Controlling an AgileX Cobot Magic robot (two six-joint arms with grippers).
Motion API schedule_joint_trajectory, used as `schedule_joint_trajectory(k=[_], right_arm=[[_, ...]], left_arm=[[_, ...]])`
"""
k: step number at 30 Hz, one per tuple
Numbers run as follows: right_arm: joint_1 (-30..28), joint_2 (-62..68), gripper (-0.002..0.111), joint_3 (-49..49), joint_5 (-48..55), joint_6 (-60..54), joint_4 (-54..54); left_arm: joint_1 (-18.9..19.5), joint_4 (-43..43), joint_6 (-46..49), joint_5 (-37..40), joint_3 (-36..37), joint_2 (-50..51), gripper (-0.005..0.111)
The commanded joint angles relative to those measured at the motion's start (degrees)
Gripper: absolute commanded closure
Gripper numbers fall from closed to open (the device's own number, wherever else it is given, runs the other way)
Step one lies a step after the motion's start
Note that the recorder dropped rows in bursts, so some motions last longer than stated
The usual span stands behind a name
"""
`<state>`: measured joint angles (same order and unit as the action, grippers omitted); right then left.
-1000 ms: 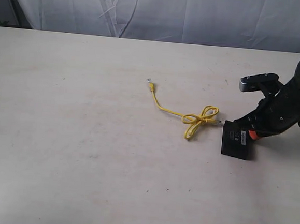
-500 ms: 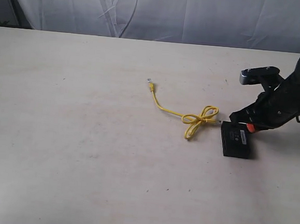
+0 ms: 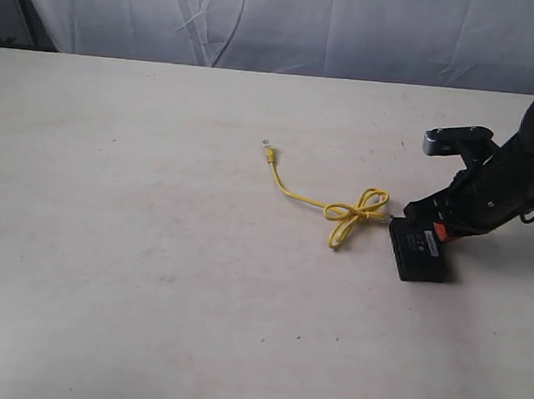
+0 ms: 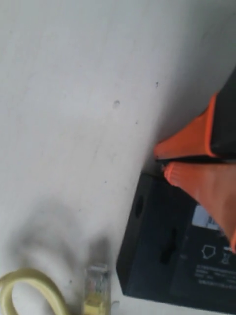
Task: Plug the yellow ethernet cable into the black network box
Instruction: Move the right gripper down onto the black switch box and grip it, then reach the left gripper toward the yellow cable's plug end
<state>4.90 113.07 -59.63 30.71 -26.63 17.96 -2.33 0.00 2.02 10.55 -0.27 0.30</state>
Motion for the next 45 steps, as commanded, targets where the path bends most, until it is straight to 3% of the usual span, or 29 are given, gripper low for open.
schedule_joint_trajectory(k=[1,9,14,21,24,29,36,40,45], right_arm=[[-0.08,0.39,0.109,-1.29,0.85,-2.09,1.87],[-0.08,0.44,0.109,-1.29,0.57,-2.33,1.63],[-0.08,0.44,0.109,-1.29,0.82,-4.64,1.63],[-0.24,0.44,0.109,-1.29,1.56,-4.89,-0.95],[-0.24,0.44,0.109,-1.29,1.56,-4.89,1.19],[-0.24,0.44,0.109,-1.29,1.83,-4.89,2.02],[-0.24,0.44,0.109,-1.29,0.74,-6.94,2.02],[-0.24,0.44,0.109,-1.29,0.97,-8.21,2.14],[-0.24,0.44,0.109,-1.29,0.7,-8.54,2.14]], left_arm=[[0.15,-4.47,-0.32,-0.78,0.27,-0.3,0.106],[0.15,-11.94,-0.56,-0.9,0.27,-0.3,0.106],[0.15,-30.58,-0.56,-5.45,0.27,-0.3,0.106],[0.15,-53.12,-0.56,-19.69,0.27,-0.3,0.106],[0.15,-51.09,-0.56,-21.28,-3.05,-0.3,0.106],[0.04,-36.98,-0.56,-18.54,-11.94,2.21,0.106],[0.04,-20.78,0.01,3.46,-26.0,25.08,0.106],[0.04,-19.83,5.85,13.76,-33.28,39.08,0.106],[0.04,-26.15,15.19,21.24,-39.86,52.12,0.106]])
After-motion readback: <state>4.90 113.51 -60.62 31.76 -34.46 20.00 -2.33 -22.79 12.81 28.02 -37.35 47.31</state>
